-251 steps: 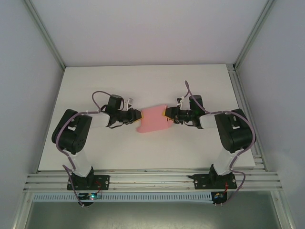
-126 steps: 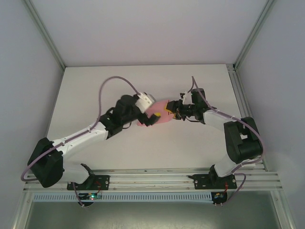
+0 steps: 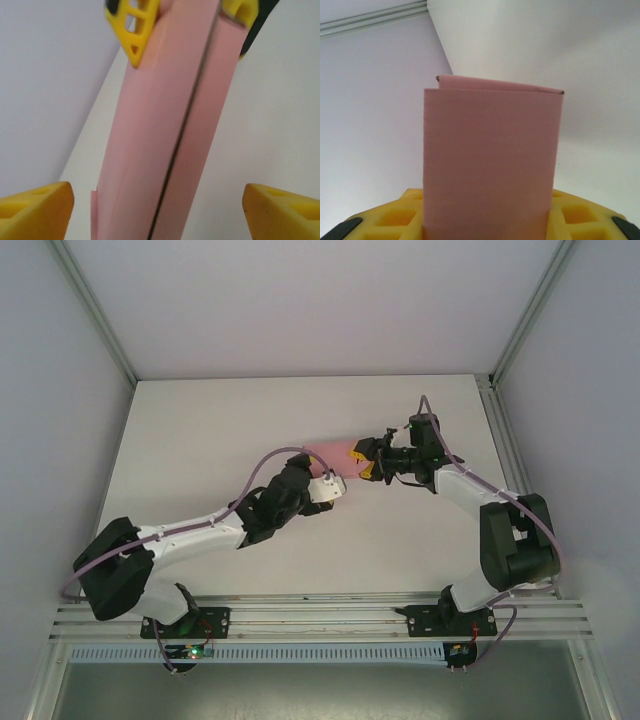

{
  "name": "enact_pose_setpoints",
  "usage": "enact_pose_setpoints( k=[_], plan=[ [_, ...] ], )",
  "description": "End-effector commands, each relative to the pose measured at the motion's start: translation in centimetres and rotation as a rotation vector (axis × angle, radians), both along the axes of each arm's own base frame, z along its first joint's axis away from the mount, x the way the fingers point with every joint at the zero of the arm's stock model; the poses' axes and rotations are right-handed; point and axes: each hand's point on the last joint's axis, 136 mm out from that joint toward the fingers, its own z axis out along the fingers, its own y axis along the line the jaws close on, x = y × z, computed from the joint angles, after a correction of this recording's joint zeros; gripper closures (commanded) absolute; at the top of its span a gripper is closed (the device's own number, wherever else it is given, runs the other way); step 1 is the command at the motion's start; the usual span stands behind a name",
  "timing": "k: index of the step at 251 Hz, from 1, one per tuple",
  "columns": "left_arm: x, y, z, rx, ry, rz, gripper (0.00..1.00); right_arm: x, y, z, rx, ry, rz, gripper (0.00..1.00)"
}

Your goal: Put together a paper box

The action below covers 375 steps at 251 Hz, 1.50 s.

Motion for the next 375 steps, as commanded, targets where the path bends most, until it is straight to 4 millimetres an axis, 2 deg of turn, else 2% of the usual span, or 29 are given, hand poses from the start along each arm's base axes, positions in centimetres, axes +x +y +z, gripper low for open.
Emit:
enact_pose_setpoints(
  k=[1, 20, 52, 72, 98, 117, 133, 144, 150, 164, 180, 197, 210, 222, 238, 258, 273, 297, 321, 342, 375],
  plan=[
    [1.5, 0.0, 1.5, 0.011, -0.086, 0.061, 0.24, -1.0, 0.3, 1.6, 0.052, 0.011, 0.011, 0.67],
    [1.2, -0.1, 1.6, -0.016, -0.098, 0.047, 0.37, -1.5, 0.2, 1.6, 0.062, 0.038, 0.011, 0.66],
    [0.6, 0.0, 2.1, -0.052, -0.081, 0.033, 0.47, -1.8, 0.2, 1.8, 0.063, 0.032, 0.015, 0.61],
    [0.4, 0.1, 2.2, -0.054, -0.084, 0.025, 0.61, -1.9, 0.0, 1.8, 0.061, 0.03, 0.007, 0.6],
    [0.5, 0.4, 2.2, -0.025, -0.078, 0.035, 0.64, -1.9, 0.0, 2.2, 0.066, 0.012, -0.001, 0.59],
    [0.4, 0.3, 2.5, -0.039, -0.068, 0.034, 0.64, -2.0, -0.1, 2.4, 0.059, -0.003, -0.001, 0.47],
    [0.3, 0.4, 2.8, -0.044, -0.063, 0.032, 0.64, -1.9, -0.5, 2.5, 0.037, -0.034, -0.01, 0.42],
    [0.0, 0.6, 2.6, -0.031, -0.041, 0.024, 0.64, -1.6, -1.2, 2.8, 0.01, -0.094, -0.022, 0.28],
    [0.0, 0.8, 2.6, -0.026, -0.026, 0.026, 0.64, -1.3, -1.8, 2.9, -0.023, -0.132, -0.034, 0.2],
    [-0.4, 1.3, 2.0, -0.002, 0.036, 0.022, 0.65, -0.8, -3.6, 3.4, -0.152, -0.24, -0.063, 0.18],
    [-0.8, 2.0, 1.3, 0.014, 0.107, 0.027, 0.65, -0.1, -6.2, 4.7, -0.382, -0.416, -0.086, 0.1],
    [-1.1, 3.0, 0.4, 0.052, 0.179, 0.047, 0.68, 0.4, -8.8, 6.8, -0.653, -0.658, -0.084, 0.02],
    [-1.9, 3.9, -0.6, 0.091, 0.273, 0.038, 0.69, -0.1, -9.9, 8.1, -0.816, -0.821, -0.069, 0.02],
    [-3.3, 4.7, -1.7, 0.13, 0.402, 0.01, 0.68, -1.4, -8.9, 9.4, -0.845, -1.021, 0.02, 0.02],
    [-5.6, 5.6, -3.1, 0.183, 0.596, -0.039, 0.66, -2.8, -8.6, 10.7, -0.846, -1.136, 0.015, 0.02],
    [-6.9, 6.3, -4.4, 0.234, 0.725, -0.041, 0.66, -6.3, -5.0, 12.3, -0.664, -1.371, 0.169, 0.02],
    [-7.5, 6.6, -5.2, 0.256, 0.779, -0.044, 0.67, -9.5, -2.6, 11.6, -0.574, -1.513, 0.352, 0.02],
    [-8.0, 6.7, -5.7, 0.262, 0.817, -0.069, 0.68, -13.0, -0.6, 8.9, -0.603, -1.63, 0.631, 0.07],
    [-8.5, 6.2, -5.0, 0.224, 0.83, -0.124, 0.65, -12.7, 0.5, 7.8, -0.665, -1.646, 0.733, 0.1],
    [-9.6, 5.8, -4.4, 0.185, 0.866, -0.215, 0.65, -11.4, 0.9, 6.9, -0.674, -1.581, 0.802, 0.17],
    [-9.4, 6.0, -4.9, 0.173, 0.884, -0.215, 0.65, -11.5, 1.5, 3.1, -0.641, -1.491, 1.025, 0.23]
  ],
)
